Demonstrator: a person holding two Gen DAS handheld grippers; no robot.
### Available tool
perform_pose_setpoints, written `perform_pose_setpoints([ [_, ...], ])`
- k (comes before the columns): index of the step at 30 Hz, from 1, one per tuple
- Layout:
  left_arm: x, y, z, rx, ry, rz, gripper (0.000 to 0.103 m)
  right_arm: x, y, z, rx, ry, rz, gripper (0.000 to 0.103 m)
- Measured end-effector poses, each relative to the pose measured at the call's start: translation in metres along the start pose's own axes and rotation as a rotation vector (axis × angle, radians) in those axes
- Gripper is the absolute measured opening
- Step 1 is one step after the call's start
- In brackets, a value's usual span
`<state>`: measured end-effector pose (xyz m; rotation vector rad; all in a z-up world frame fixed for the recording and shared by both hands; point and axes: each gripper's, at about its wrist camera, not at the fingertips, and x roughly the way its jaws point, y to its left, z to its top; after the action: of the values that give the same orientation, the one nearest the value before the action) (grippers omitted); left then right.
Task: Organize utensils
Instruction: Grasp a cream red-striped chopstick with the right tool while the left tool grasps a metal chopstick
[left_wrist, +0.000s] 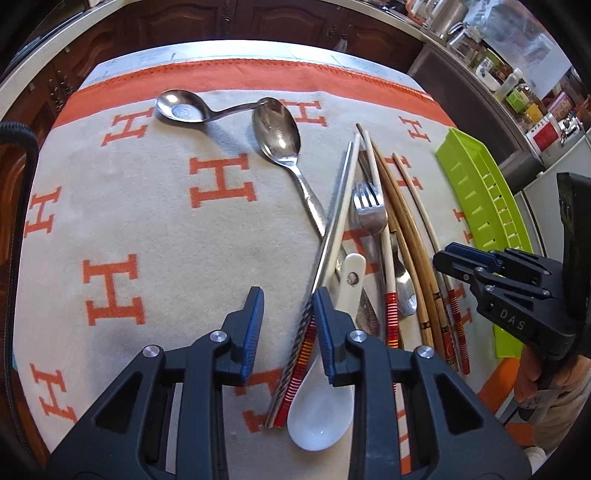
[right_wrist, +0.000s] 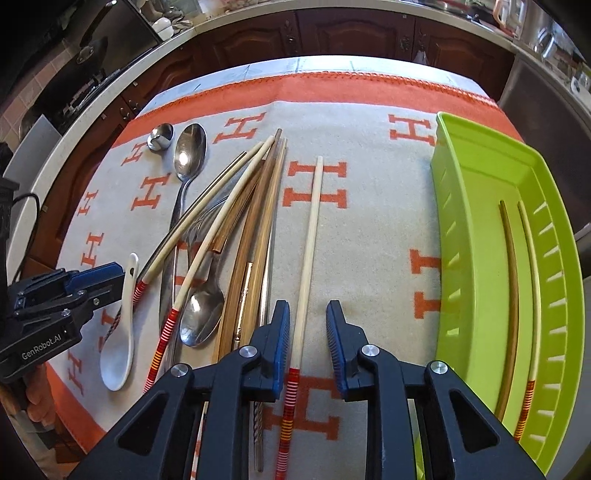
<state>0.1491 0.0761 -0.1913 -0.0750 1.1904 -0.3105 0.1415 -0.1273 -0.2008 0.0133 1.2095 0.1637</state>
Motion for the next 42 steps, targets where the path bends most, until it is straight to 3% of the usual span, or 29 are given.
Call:
perform_pose_setpoints([
  [6, 0.003, -0.009, 0.003, 0.05, 0.007, -0.006, 0.025, -0.003, 0.0, -0.006, -0.013, -0.015, -0.005, 0.019],
  [12, 0.01, -0.014, 0.008, 0.076, 0.018, 0.035, 0.024, -0.008, -0.006, -0.016, -0.007, -0.019, -0.003, 0.008],
  [21, 0.003, -0.004, 0.015, 0.032, 0.012, -0.01, 0.024, -0.012, -0.014, -0.021, 0.016, -0.014, 0.03, 0.008],
  [32, 0.009, -0.004, 0.018, 0.057, 0.006, 0.035, 0.024, -0.013, -0.013, -0.021, 0.014, -0.017, 0.022, 0.008],
  [40, 0.019, -0.013, 0.022, 0.123, 0.003, 0.116, 0.024, -0.013, -0.012, -0.021, 0.011, -0.018, 0.017, 0.008],
  [42, 0.02, -0.016, 0.023, 0.129, -0.006, 0.142, 0.017, -0.013, -0.011, -0.021, 0.009, -0.02, 0.013, 0.008],
])
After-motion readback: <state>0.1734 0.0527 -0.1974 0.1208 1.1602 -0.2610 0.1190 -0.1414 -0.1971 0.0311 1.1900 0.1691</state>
